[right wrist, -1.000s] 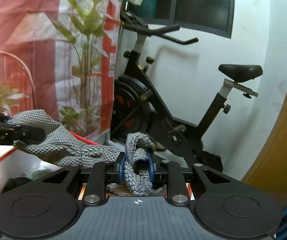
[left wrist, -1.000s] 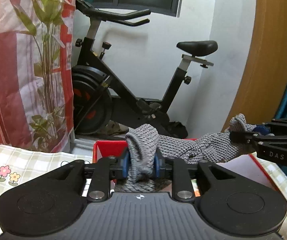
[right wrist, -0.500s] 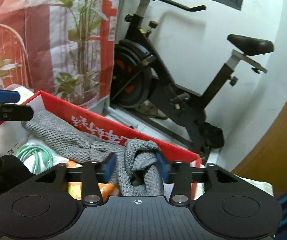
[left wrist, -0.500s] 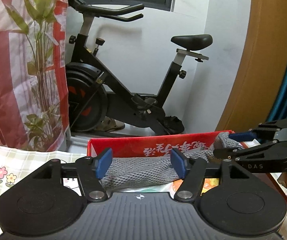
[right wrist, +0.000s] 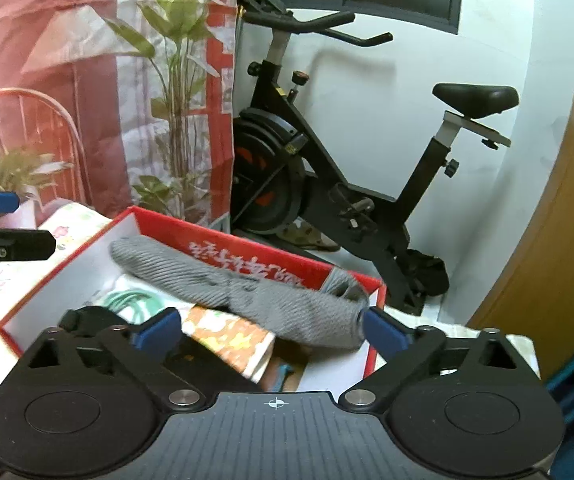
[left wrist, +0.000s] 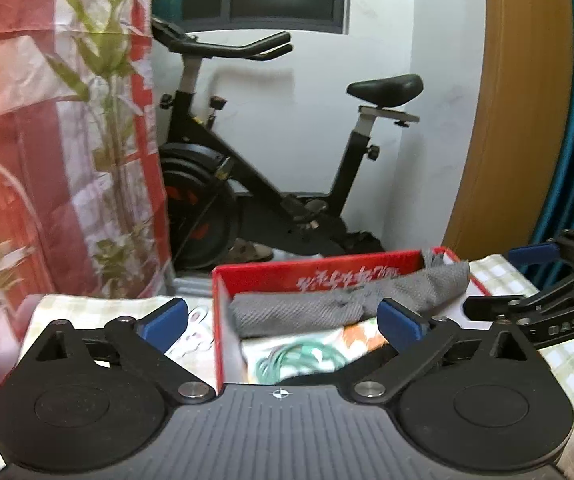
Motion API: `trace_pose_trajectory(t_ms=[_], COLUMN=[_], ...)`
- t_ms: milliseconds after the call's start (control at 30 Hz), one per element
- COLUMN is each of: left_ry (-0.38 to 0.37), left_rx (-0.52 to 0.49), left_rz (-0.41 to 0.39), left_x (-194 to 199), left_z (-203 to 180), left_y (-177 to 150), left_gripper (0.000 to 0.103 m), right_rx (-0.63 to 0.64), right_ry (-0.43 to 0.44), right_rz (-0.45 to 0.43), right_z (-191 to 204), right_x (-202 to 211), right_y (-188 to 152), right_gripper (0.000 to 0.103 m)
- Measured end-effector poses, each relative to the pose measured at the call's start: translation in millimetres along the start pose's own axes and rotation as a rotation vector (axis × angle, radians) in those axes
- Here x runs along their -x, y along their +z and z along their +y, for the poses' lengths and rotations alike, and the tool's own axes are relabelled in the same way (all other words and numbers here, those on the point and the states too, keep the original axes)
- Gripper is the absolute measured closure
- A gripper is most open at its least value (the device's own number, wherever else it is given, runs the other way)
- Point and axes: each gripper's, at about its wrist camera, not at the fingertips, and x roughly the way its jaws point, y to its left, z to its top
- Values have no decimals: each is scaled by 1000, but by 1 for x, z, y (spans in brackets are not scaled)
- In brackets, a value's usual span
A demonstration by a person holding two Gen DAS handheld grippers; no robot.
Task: Organize soft objects
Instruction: 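Move both tools down to the pink knit towel on the table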
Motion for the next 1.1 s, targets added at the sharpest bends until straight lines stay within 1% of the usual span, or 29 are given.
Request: trace_pose_trajectory(t_ms=[33, 167, 333, 467, 733, 900, 1100], left_ry=[8, 26, 24, 38, 43, 42, 43], left_rx=[2, 3, 18, 33, 53, 76, 111], left_rz=[3, 26, 25, 35, 63, 97, 165], left_x=[5, 23, 44, 54, 59, 56, 49], left_z=[0, -3, -3, -2, -1, 1, 8], left_y=[-3, -14, -26, -36, -53, -67, -100], left_gripper=[0, 0, 0, 0, 0, 0, 0], right_rx=[-9, -45, -70, -79, -88, -93, -111], right_ry=[5, 28, 45, 54, 60, 60, 61], right_rz=[-4, -6, -20, -27, -16, -11, 19], right_z=[2, 9, 17, 24, 34, 39, 40], right_x=[6, 25, 46, 58, 68, 72, 70], right_y=[-3, -17, -32, -46, -72, -89, -120], right_gripper=[1, 0, 0, 0, 0, 0, 0])
